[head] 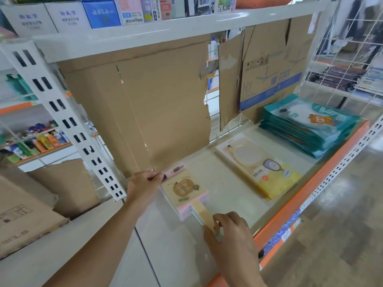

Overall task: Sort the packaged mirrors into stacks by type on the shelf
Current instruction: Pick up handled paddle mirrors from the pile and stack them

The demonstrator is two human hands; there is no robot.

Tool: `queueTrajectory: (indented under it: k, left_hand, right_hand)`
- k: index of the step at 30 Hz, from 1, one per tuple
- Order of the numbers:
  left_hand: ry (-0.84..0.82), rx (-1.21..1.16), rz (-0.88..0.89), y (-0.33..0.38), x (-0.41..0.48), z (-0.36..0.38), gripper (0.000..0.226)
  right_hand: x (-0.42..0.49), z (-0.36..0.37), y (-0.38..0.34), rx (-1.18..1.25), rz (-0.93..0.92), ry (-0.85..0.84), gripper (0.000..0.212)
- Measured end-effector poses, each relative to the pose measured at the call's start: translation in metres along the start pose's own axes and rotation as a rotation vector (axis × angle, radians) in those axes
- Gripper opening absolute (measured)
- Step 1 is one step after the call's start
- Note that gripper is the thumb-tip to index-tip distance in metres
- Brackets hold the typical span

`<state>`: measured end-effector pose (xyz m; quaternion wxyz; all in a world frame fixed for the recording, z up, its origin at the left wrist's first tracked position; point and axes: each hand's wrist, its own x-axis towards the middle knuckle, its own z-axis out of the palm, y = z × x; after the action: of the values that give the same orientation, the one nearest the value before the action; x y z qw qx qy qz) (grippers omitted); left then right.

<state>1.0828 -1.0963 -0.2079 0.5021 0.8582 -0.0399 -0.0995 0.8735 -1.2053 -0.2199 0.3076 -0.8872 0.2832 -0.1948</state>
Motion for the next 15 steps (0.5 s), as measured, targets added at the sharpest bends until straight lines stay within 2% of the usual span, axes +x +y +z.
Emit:
queueTrajectory:
  k: [2, 4, 6, 9, 15]
  left_hand:
    - [0.005, -0.007, 0.001, 0.002, -0.002, -0.001, 0.017]
    - [0.016, -0.004, 0.011, 0.004, -0.006, -0.002, 0.018]
    - [0.036, 0.029, 0.03, 0.008, -0.012, -0.006, 0.021]
    - [0.065, 0.083, 0.089, 0.013, -0.025, -0.015, 0.021]
    - [0.138, 0.244, 0.233, 0.004, -0.05, -0.041, 0.02]
  right_hand:
    - [0.004, -0.004, 0.0, -0.008, 0.009, -0.043, 0.053]
    - [0.008, -0.008, 0.001, -0.032, 0.007, -0.026, 0.059]
    - [0.013, -0.011, 0.001, -0.028, -0.022, 0.049, 0.054]
    - [0.026, -0.015, -0.002, -0.033, -0.062, 0.035, 0.039]
    - [0.056, -0.014, -0.019, -0.068, -0.185, -0.084, 0.05]
